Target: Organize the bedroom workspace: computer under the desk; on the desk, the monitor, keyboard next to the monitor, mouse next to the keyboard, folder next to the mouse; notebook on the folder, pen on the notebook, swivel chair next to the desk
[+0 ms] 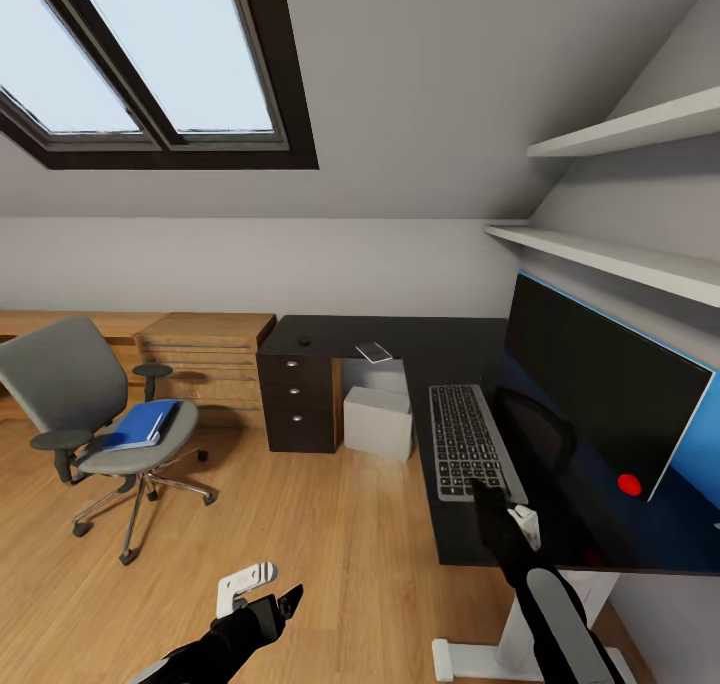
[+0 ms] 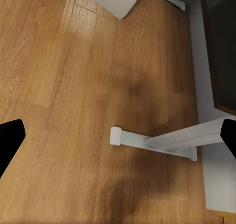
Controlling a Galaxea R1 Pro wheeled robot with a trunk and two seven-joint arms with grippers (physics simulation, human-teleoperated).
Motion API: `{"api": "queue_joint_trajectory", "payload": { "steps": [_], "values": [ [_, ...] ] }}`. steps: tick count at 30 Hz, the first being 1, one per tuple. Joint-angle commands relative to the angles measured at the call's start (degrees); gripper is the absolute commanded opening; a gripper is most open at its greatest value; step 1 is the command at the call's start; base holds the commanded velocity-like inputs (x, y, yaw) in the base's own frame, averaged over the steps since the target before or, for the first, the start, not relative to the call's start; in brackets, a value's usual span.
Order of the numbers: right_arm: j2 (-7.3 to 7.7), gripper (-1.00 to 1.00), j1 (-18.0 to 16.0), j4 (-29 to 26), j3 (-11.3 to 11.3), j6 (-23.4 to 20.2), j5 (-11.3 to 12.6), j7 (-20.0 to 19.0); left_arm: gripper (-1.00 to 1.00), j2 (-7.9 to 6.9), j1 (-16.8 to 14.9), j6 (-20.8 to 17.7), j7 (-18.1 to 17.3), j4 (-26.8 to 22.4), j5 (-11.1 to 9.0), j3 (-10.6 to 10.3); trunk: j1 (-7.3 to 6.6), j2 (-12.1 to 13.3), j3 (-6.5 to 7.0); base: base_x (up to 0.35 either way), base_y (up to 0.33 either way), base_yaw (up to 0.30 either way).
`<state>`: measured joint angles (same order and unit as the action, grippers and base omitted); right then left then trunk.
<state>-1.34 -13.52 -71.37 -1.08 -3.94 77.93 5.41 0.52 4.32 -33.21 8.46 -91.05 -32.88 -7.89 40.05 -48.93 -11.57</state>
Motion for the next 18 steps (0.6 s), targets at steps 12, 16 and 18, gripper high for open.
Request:
{"api": "queue_joint_trajectory", "payload": {
  "steps": [12,16,18],
  "values": [
    [0.08,-1.00,0.0,-1.6,-0.2,-0.4,4.2,1.1,1.00,0.01,0.0,-0.2,0.5,-0.1,-0.6,0.0,0.01,-0.1,-0.07,0.000,0.000,0.000],
    [0.21,-1.00,0.0,-4.2,-0.2,-0.9,4.5,1.0,1.00,0.01,0.0,-0.2,0.5,-0.1,-0.6,0.0,0.01,-0.1,-0.07,0.000,0.000,0.000],
    [0.16,-1.00,0.0,-4.7,-0.2,-1.8,4.6,1.0,1.00,0.01,0.0,-0.2,0.5,-0.1,-0.6,0.0,0.01,-0.1,-0.07,0.000,0.000,0.000]
  ]
}}
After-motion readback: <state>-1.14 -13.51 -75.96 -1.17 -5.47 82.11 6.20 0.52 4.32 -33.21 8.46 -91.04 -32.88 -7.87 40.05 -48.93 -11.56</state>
